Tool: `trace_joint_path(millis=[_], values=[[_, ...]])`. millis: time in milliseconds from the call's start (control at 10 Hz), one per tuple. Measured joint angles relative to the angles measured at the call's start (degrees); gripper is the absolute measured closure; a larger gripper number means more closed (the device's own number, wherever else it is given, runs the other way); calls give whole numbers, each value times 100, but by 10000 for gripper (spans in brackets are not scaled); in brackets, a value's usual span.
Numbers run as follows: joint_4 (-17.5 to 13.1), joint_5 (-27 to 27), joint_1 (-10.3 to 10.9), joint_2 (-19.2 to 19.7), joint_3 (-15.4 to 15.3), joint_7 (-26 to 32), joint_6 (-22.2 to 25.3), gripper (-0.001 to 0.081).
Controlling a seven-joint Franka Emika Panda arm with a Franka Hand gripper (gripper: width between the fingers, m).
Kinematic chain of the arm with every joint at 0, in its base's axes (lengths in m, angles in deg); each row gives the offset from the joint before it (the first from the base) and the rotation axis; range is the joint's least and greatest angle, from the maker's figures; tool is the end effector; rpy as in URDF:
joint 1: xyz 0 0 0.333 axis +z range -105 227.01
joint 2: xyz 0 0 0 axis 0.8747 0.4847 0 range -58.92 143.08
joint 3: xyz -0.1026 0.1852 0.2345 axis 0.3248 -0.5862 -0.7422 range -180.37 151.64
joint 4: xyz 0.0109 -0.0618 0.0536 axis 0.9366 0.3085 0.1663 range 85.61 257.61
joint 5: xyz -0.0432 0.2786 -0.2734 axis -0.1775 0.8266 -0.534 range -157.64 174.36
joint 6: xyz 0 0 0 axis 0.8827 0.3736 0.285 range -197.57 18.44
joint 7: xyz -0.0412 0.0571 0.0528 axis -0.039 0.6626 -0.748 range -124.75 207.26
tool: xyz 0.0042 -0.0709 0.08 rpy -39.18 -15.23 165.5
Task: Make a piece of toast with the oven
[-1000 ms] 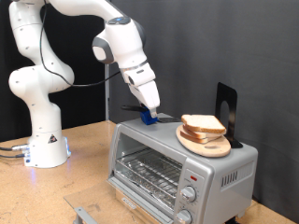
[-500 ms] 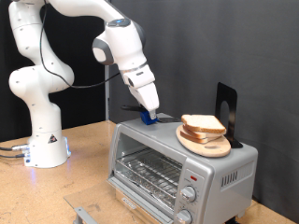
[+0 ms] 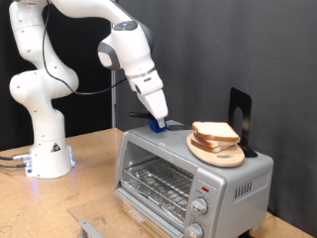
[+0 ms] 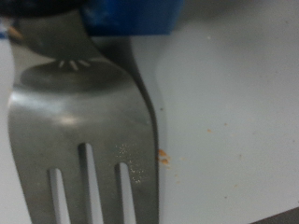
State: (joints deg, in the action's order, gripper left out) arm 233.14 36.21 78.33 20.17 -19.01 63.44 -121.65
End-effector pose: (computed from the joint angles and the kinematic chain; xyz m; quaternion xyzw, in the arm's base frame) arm 0.3815 0.1549 0.3843 -0.9621 -0.2068 -0.0829 0.1570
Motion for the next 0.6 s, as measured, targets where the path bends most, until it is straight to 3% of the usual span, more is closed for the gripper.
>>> trace_joint_path(millis=[600], values=[[35,54,0,67,-106,-138,-1,-2]])
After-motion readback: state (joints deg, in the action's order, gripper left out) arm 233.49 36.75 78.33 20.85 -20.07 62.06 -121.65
